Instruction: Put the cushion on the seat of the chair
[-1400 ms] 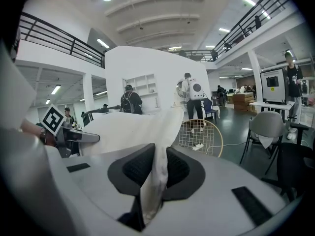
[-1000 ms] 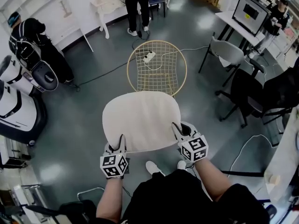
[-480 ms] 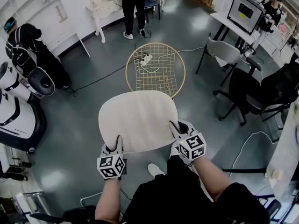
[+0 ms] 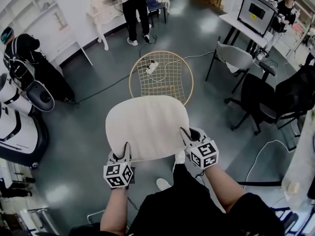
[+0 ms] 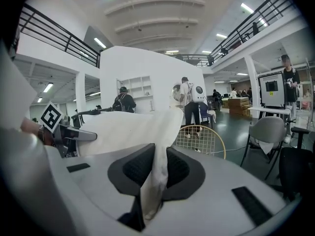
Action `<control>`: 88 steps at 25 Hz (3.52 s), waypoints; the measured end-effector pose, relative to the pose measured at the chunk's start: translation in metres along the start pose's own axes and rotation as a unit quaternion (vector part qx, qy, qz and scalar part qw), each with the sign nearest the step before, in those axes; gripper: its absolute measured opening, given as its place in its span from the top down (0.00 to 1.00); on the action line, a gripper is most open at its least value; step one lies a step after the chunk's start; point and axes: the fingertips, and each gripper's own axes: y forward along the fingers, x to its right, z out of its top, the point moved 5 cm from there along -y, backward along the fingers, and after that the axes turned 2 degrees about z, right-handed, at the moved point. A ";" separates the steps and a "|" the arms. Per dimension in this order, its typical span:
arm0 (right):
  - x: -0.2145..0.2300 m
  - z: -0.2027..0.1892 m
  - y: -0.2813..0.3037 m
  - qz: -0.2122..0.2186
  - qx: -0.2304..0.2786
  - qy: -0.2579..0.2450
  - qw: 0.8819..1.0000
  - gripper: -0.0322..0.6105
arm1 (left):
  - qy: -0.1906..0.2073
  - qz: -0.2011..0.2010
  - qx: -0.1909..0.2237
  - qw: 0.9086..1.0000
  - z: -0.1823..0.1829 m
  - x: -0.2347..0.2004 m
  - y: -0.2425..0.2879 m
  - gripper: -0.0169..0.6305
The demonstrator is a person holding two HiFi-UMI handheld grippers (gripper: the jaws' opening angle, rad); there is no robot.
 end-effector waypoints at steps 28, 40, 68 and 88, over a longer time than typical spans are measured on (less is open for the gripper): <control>0.211 0.040 0.135 -0.004 -0.023 0.005 1.000 0.86 | -0.007 -0.004 -0.030 1.000 0.073 0.036 0.241 0.83; 0.253 0.034 0.169 -0.013 -0.030 0.019 0.999 0.86 | 0.009 -0.008 -0.051 0.999 0.084 0.038 0.301 0.82; 0.303 -0.102 0.362 -0.080 -0.133 0.036 0.987 0.86 | -0.001 -0.068 -0.132 0.989 -0.035 -0.084 0.508 0.80; 0.367 -0.238 0.471 -0.127 -0.217 0.058 0.966 0.86 | 0.027 -0.055 -0.209 0.976 -0.147 -0.121 0.649 0.74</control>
